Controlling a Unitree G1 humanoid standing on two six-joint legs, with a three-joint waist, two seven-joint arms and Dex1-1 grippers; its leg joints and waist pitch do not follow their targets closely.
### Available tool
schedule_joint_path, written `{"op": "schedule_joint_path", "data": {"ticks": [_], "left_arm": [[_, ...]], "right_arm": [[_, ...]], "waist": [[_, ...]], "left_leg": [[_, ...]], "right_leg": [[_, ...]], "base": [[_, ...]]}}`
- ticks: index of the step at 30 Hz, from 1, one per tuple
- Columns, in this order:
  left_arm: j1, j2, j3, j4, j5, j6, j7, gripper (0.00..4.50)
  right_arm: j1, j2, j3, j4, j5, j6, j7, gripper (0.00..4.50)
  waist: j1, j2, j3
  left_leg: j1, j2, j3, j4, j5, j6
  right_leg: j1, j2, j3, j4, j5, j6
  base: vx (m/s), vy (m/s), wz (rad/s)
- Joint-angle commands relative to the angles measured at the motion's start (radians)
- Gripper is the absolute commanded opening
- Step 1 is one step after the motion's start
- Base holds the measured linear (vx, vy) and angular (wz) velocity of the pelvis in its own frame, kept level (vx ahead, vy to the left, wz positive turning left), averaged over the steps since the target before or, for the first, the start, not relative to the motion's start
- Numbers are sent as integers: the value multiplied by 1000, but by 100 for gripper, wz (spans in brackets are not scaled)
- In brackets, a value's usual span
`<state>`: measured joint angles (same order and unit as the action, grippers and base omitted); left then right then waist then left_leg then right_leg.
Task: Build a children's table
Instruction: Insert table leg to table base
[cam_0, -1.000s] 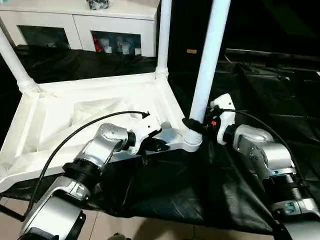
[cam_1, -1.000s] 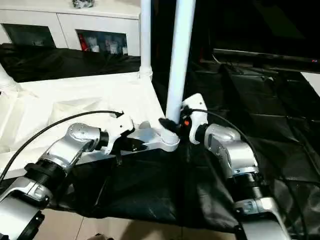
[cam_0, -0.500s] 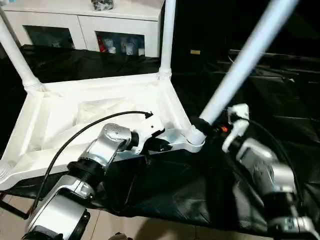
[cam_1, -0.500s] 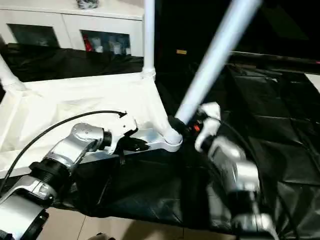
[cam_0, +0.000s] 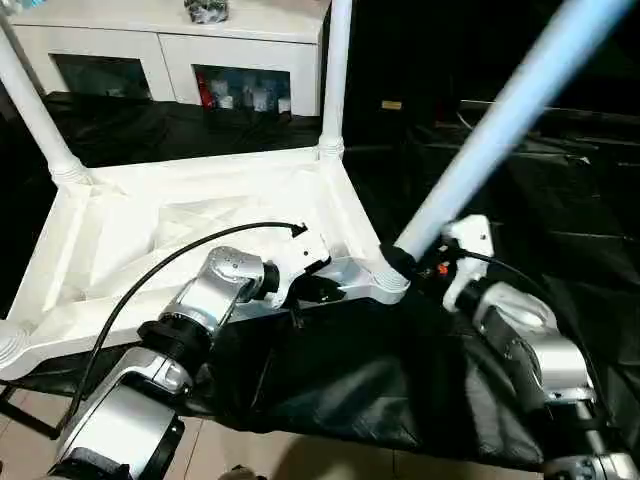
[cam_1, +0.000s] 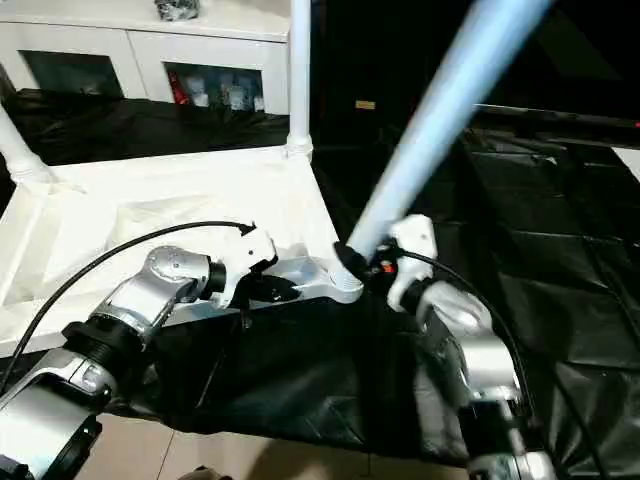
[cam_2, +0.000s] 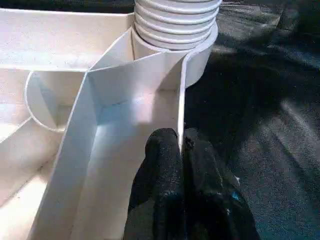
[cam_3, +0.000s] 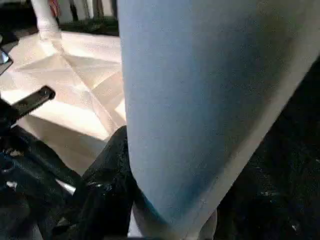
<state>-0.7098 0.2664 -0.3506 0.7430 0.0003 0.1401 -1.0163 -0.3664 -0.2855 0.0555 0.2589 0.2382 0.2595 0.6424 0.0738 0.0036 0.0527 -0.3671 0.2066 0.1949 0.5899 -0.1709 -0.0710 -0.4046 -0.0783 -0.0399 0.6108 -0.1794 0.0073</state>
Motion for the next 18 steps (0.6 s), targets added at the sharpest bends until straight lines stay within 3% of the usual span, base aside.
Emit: {"op": "schedule_joint_path", "data": {"ticks": [1, 3, 4, 5, 13, 16, 18], "left_arm": [[-21, 2, 35, -14, -10, -19, 9, 0], [-20, 4, 34, -18, -10, -18, 4, 0], [-17, 13, 28, -27, -12, -24, -25, 0], [-14, 18, 24, -33, -14, -25, -42, 0], [4, 65, -5, -87, -35, -81, -203, 0], [-15, 93, -13, -78, -40, -107, -286, 0], [-18, 100, -15, -77, -40, -117, -311, 0]], "right_arm": [[4, -15, 66, 60, -38, 64, 50, 187], [1, -20, 73, 62, -39, 70, 62, 187], [-13, -39, 104, 89, -49, 65, 128, 187], [-17, -49, 118, 100, -50, 57, 163, 187], [-10, -96, 162, 110, -24, 22, 344, 187], [-3, -139, 189, 107, -7, 6, 470, 187], [-1, -151, 197, 106, -4, 2, 506, 187]], "waist": [[1, -6, -60], [0, -8, -60], [-1, -16, -61], [-1, -11, -60], [3, -12, -65], [7, -19, -63], [13, -18, -62]], "left_leg": [[12, 15, -15, -74, -308, -3], [13, 16, -14, -73, -302, -1], [12, 15, -13, -73, -296, 2], [9, 16, -15, -74, -288, 5], [9, 20, -12, -71, -247, 27], [11, 22, -10, -71, -258, 33], [13, 25, -9, -72, -265, 31]], "right_leg": [[39, -52, 31, -92, -352, -173], [38, -52, 31, -90, -341, -176], [40, -52, 31, -91, -337, -176], [42, -54, 31, -89, -334, -180], [45, -54, 31, -76, -225, -220], [45, -54, 31, -78, -234, -225], [43, -56, 32, -80, -257, -222]], "base": [[0, 0, 0], [0, 0, 0], [0, 0, 0], [0, 0, 0], [0, 0, 0], [0, 0, 0], [0, 0, 0]]}}
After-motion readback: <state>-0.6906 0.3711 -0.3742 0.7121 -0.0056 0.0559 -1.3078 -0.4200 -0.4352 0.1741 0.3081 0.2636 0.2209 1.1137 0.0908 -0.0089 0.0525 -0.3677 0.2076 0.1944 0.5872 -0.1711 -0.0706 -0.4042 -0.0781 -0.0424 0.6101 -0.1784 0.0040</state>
